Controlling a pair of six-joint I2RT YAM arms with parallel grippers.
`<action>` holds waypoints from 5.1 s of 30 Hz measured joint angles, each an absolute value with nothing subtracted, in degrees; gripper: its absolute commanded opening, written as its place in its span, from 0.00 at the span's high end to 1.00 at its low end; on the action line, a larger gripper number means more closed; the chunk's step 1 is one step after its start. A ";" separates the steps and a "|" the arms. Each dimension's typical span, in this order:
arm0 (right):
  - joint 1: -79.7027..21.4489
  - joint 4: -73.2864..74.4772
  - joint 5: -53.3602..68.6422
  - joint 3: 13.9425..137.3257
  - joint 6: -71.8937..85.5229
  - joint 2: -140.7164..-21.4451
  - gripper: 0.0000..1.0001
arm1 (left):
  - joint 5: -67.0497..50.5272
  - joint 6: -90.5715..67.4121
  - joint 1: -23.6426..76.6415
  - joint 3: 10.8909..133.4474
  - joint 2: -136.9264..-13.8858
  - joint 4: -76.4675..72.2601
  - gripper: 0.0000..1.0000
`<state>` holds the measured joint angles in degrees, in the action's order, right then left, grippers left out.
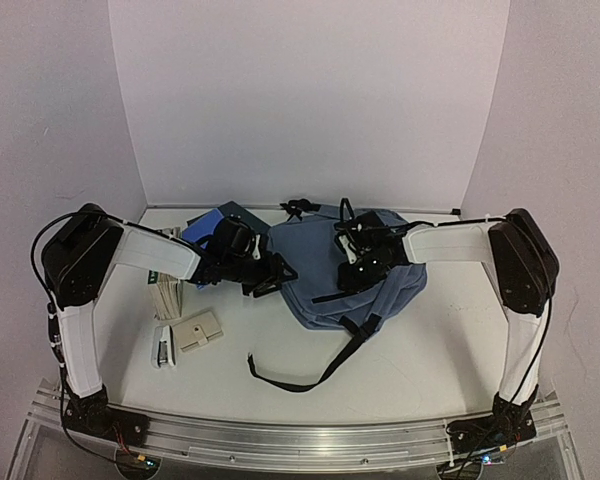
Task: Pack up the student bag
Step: Unzip the student bag at the center of the board, then pick up the personal item from the center of the board.
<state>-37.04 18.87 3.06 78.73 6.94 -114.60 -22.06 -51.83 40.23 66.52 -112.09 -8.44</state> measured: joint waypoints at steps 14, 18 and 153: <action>-36.68 20.06 1.35 81.04 6.93 -117.67 1.00 | -21.99 -54.12 40.23 66.31 -116.04 -9.08 0.74; -36.62 20.05 1.37 81.27 7.62 -117.95 1.00 | -22.30 -54.04 40.23 66.41 -116.80 -9.53 0.93; -59.31 -29.68 32.27 97.26 60.55 -145.81 1.00 | -30.36 -14.26 24.69 66.15 -76.82 30.04 0.03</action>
